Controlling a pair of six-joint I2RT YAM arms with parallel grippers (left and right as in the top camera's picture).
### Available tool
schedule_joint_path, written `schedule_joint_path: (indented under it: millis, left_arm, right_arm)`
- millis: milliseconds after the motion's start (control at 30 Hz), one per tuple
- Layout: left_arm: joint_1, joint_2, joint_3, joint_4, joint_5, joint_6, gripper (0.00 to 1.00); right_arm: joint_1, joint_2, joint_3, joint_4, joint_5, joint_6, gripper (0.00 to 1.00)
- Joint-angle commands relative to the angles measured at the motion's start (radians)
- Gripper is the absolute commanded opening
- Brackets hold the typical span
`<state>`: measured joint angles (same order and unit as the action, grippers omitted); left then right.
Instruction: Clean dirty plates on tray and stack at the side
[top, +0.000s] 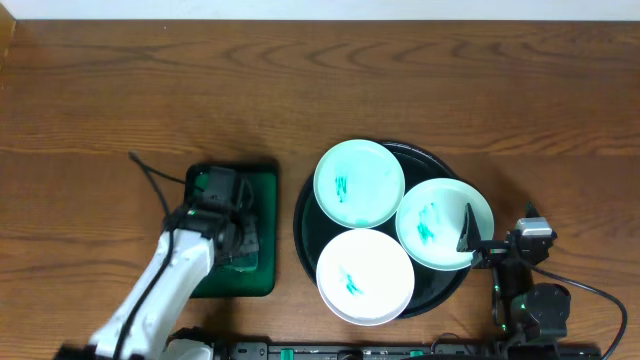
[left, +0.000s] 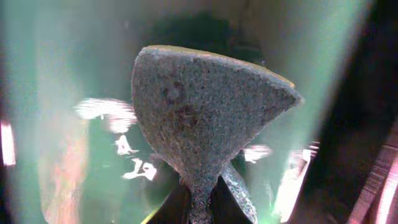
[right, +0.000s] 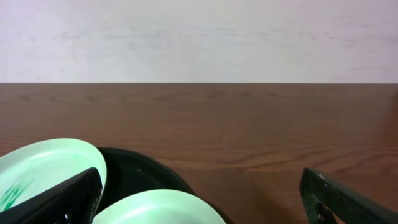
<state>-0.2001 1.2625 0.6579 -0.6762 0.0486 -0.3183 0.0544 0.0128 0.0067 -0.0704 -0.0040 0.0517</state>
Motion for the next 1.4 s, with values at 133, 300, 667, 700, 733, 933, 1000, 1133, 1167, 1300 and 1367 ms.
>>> schedule_joint_path:
  millis: [133, 300, 667, 700, 733, 933, 1000, 1133, 1167, 1300, 1367]
  left_arm:
    - [-0.002, -0.171, 0.044, -0.005, -0.008, 0.042, 0.07]
    - [-0.001, -0.161, 0.044, -0.01, 0.043, 0.047, 0.17]
    - [0.034, -0.129, 0.046, -0.01, 0.091, 0.045, 0.07]
    - [0.034, -0.129, 0.046, -0.01, 0.076, 0.039, 0.07]
    - [0.034, -0.129, 0.046, -0.01, 0.056, 0.027, 0.07]
    - [0.034, -0.168, 0.048, 0.016, 0.006, 0.01, 0.07]
    - [0.034, -0.183, 0.053, 0.019, 0.004, 0.009, 0.07]
    - [0.034, -0.17, 0.055, 0.0, 0.0, 0.005, 0.07]
    - [0.034, -0.157, 0.055, -0.01, -0.001, 0.004, 0.07]
    - [0.034, -0.061, 0.055, -0.04, -0.001, -0.006, 0.07]
    - [0.034, -0.002, 0.055, -0.054, -0.001, -0.014, 0.08]
  right_arm:
    - [-0.007, -0.001, -0.002, -0.005, -0.001, -0.008, 0.99]
    - [-0.007, -0.001, -0.002, -0.005, -0.001, -0.008, 0.99]
    - [-0.007, -0.001, -0.002, -0.005, -0.001, -0.008, 0.99]
    - [-0.007, -0.001, -0.002, -0.005, -0.001, -0.008, 0.99]
    - [-0.007, -0.001, -0.002, -0.005, -0.001, -0.008, 0.99]
    - [-0.007, -0.001, -0.002, -0.005, -0.001, -0.008, 0.99]
    - [-0.007, -0.001, -0.002, -0.005, -0.001, -0.008, 0.99]
    - [-0.007, -0.001, -0.002, -0.005, -0.001, -0.008, 0.99]
    - [-0.007, -0.001, -0.002, -0.005, -0.001, -0.008, 0.99]
    - [-0.007, -0.001, -0.002, -0.005, -0.001, -0.008, 0.99]
    - [-0.007, -0.001, -0.002, -0.005, -0.001, -0.008, 0.99]
